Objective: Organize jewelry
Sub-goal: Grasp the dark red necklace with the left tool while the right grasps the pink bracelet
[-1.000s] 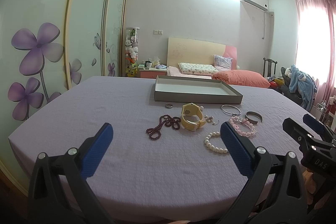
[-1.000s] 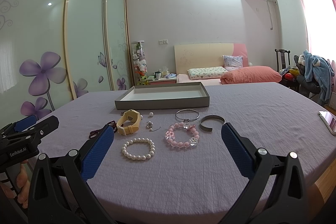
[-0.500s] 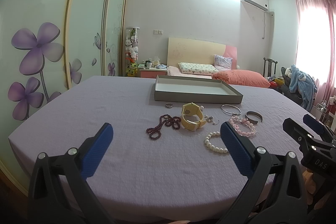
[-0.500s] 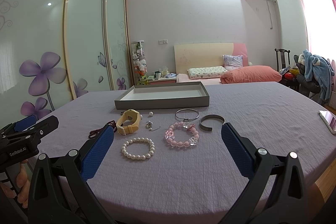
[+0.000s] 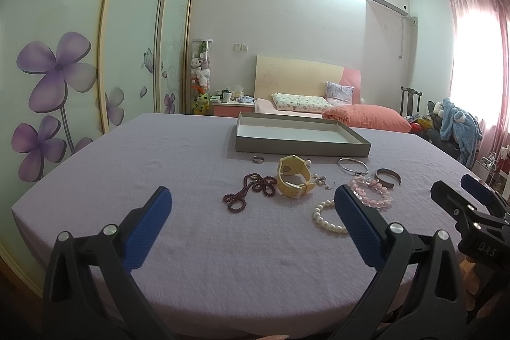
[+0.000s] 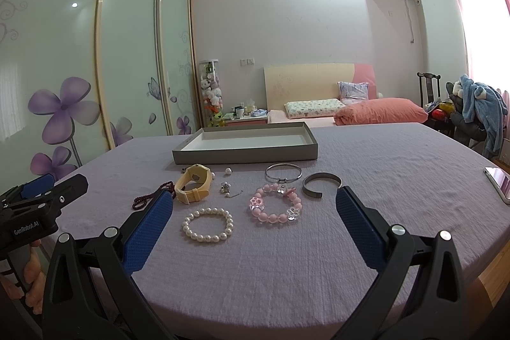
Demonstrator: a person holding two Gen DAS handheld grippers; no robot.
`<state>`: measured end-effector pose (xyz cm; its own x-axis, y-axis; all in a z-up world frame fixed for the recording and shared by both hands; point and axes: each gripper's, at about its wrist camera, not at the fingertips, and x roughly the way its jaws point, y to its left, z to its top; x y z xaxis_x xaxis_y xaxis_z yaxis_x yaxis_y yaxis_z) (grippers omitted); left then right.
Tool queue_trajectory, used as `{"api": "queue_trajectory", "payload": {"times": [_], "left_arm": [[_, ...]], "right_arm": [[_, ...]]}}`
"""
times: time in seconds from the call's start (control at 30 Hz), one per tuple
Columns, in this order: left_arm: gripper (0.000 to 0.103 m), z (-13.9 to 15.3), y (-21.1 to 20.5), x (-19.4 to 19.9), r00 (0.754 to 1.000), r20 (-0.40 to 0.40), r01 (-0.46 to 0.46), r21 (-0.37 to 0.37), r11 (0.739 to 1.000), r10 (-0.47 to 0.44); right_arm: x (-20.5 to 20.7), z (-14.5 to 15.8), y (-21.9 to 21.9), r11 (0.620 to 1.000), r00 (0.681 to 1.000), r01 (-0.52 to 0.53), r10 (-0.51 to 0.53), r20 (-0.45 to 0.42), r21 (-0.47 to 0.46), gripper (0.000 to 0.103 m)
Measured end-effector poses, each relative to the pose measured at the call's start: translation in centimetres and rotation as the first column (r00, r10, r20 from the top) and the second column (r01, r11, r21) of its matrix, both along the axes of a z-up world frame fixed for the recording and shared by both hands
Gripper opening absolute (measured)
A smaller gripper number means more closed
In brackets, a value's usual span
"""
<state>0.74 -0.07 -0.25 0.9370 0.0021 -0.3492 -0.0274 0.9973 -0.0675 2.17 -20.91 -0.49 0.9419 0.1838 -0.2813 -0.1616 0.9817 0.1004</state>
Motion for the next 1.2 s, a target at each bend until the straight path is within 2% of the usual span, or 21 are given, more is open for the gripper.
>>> {"api": "queue_trajectory", "payload": {"times": [0.17, 0.3, 0.4, 0.47, 0.67, 0.83, 1.07, 1.2], "left_arm": [[0.099, -0.7, 0.6, 1.5, 1.0, -0.021, -0.007, 0.001, 1.0, 0.007], [0.099, -0.9, 1.0, 3.5, 0.999, -0.042, -0.009, 0.001, 1.0, 0.009], [0.099, -1.0, 1.3, 5.2, 0.998, -0.059, -0.006, -0.001, 1.0, 0.006], [0.099, -1.2, 1.5, 6.5, 0.997, -0.079, 0.001, -0.003, 1.0, -0.001], [0.099, -2.0, 2.1, 10.2, 0.988, -0.151, 0.019, 0.002, 1.0, -0.019], [0.099, -3.0, 2.3, 12.6, 0.973, -0.223, 0.051, 0.002, 0.999, -0.049], [0.099, -4.0, 2.5, 15.0, 0.948, -0.311, 0.079, 0.015, 0.997, -0.07], [0.096, -4.7, 2.4, 16.2, 0.93, -0.359, 0.094, 0.025, 0.995, -0.079]], "right_arm": [[1.6, -0.7, -0.1, 1.0, 0.999, 0.005, -0.006, -0.041, -0.007, 0.101], [4.0, -1.1, -0.3, 1.0, 0.994, 0.008, -0.01, -0.112, -0.02, 0.098], [6.2, -1.5, -0.5, 1.0, 0.982, 0.011, -0.016, -0.187, -0.025, 0.087], [7.7, -1.8, -0.8, 0.999, 0.968, 0.021, -0.029, -0.248, -0.035, 0.075], [12.3, -3.5, -1.3, 0.997, 0.896, 0.038, -0.061, -0.441, -0.063, 0.05], [14.3, -4.4, -1.4, 0.996, 0.842, 0.033, -0.072, -0.534, -0.082, 0.039], [14.7, -4.4, -0.4, 0.99, 0.831, 0.015, -0.091, -0.549, -0.141, 0.021], [14.2, -4.6, 0.0, 0.988, 0.841, 0.001, -0.086, -0.534, -0.157, 0.018]]}}
